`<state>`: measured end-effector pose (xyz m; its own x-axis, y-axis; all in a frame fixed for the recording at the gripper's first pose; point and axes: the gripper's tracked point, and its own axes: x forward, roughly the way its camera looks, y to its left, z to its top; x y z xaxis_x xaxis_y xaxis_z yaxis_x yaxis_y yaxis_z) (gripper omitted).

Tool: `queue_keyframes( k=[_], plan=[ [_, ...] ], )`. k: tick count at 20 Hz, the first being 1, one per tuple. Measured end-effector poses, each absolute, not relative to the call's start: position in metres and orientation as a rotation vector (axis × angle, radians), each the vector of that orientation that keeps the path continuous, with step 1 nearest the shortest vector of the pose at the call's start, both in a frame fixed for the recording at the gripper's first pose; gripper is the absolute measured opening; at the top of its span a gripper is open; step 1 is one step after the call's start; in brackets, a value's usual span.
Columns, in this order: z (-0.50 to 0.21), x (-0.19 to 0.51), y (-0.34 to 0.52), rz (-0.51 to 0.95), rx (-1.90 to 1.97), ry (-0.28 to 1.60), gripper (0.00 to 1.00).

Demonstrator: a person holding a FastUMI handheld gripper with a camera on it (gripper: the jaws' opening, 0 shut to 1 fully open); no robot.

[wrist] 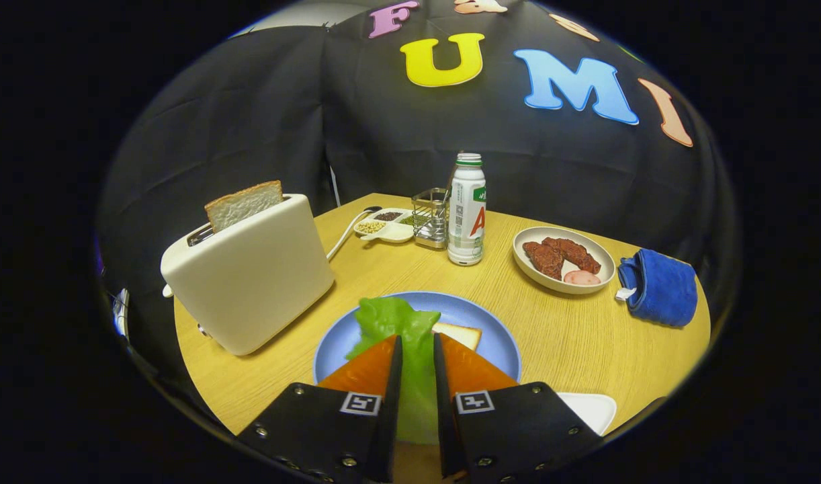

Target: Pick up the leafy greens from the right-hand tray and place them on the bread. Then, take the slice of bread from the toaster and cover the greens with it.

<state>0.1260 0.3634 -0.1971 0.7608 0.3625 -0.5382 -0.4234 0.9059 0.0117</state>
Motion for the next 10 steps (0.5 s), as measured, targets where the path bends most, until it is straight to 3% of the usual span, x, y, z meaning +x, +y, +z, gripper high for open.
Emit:
queue_keyframes(
  k=[10],
  plan=[
    [-0.154, 0.119, 0.391, 0.434, -0.093, 0.438, 0.27]
  ],
)
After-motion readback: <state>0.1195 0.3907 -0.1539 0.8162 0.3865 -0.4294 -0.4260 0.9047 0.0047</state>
